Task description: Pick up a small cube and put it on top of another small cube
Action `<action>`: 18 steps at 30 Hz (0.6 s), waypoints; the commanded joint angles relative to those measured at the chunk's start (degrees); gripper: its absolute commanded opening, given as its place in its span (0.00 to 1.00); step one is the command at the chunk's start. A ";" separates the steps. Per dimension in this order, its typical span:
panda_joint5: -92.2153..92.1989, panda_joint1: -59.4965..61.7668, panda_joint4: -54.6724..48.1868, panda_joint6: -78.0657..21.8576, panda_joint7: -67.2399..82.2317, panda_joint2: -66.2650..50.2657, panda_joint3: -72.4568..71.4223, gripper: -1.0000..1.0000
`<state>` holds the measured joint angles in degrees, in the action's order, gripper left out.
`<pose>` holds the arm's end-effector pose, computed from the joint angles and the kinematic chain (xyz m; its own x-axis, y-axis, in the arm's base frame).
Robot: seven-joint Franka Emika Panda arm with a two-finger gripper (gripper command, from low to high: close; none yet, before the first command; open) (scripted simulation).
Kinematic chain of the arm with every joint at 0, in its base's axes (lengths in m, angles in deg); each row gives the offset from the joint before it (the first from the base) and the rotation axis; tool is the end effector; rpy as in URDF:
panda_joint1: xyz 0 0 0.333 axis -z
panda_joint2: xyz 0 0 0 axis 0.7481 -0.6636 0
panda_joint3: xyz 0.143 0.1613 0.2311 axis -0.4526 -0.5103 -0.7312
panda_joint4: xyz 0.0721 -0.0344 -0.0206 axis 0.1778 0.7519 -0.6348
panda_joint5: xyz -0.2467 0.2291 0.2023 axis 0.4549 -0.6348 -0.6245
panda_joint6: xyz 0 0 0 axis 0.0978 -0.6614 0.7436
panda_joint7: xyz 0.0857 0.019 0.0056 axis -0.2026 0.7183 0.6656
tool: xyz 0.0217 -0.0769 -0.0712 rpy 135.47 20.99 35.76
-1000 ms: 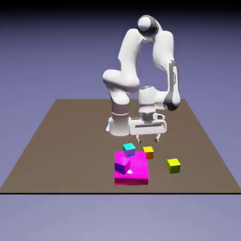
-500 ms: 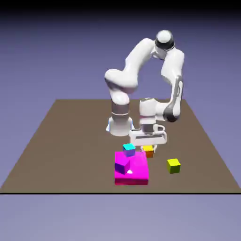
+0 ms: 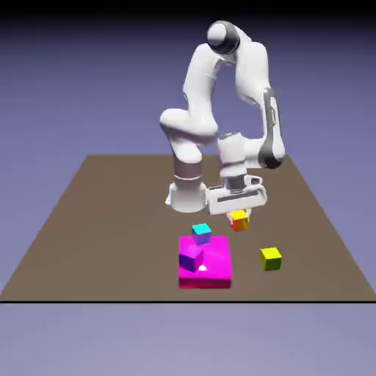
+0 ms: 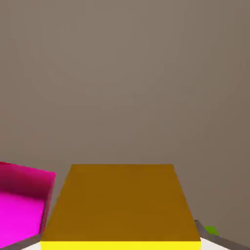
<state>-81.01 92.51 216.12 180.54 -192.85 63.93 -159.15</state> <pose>0.2933 0.1577 0.2184 -0.8746 0.4469 -0.1879 0.3816 0.8737 0.3017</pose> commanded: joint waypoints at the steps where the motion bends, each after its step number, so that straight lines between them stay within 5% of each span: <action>1: 2.44 -0.16 -0.63 -0.86 0.90 -0.57 2.08 0.00; 18: 43.71 -2.71 -11.23 -14.50 16.39 -10.21 37.38 0.00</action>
<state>-37.29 89.81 204.90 166.10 -176.47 53.72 -121.77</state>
